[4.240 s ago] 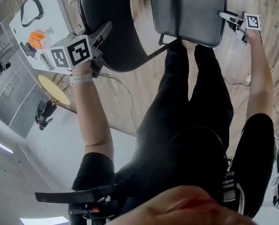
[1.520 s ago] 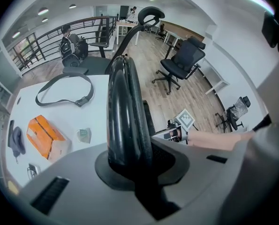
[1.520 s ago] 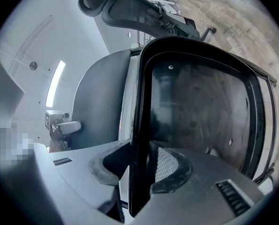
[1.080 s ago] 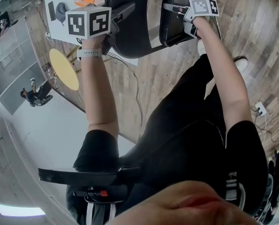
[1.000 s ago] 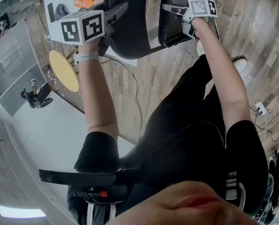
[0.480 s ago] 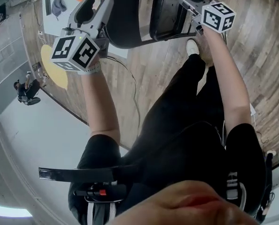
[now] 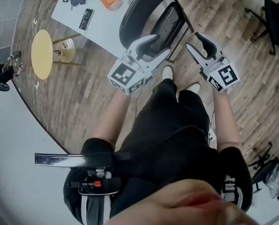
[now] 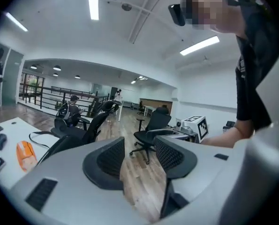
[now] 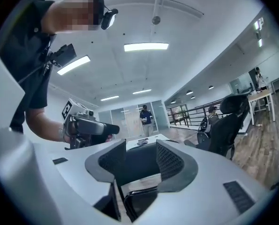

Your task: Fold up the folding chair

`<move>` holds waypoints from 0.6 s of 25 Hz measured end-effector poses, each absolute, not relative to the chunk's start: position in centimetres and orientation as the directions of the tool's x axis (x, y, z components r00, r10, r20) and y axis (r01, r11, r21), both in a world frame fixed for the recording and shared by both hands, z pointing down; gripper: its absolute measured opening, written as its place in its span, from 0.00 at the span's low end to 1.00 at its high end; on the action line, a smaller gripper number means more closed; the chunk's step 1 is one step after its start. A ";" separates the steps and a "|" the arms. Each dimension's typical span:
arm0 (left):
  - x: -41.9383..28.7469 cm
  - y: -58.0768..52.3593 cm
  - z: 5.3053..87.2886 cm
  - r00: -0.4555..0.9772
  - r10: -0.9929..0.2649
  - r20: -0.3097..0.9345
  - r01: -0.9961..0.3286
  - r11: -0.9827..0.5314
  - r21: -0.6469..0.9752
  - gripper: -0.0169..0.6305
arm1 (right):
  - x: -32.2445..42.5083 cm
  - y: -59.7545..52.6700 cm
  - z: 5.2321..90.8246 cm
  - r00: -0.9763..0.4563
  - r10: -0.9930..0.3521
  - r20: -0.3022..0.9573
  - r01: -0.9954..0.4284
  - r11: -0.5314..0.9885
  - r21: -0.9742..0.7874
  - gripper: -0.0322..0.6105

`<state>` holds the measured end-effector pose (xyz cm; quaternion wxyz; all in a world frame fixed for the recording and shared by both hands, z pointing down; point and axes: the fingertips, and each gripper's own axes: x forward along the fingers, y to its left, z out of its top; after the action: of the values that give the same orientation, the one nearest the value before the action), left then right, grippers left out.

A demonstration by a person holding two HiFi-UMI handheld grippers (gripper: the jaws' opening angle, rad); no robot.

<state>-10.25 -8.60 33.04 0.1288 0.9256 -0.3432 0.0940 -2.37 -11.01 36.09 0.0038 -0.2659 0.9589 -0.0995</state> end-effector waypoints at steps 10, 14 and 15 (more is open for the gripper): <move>-8.3 -0.9 28.7 0.749 -0.612 0.254 -0.656 -0.740 0.151 0.07 | -1.8 -0.4 28.4 -0.899 -0.433 0.058 -0.435 0.873 -0.223 0.12; -7.8 0.9 26.7 0.749 -0.625 0.219 -0.653 -0.753 0.086 0.03 | -2.6 0.5 25.2 -0.903 -0.429 0.039 -0.429 0.890 -0.155 0.07; -7.8 1.0 26.3 0.749 -0.630 0.208 -0.654 -0.752 0.077 0.03 | -2.9 0.6 24.4 -0.905 -0.423 0.034 -0.423 0.895 -0.139 0.07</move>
<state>-7.75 1.02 26.26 0.0727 0.9322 -0.3443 0.0849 -2.85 0.64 24.43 -0.0014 -0.2174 0.9734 -0.0718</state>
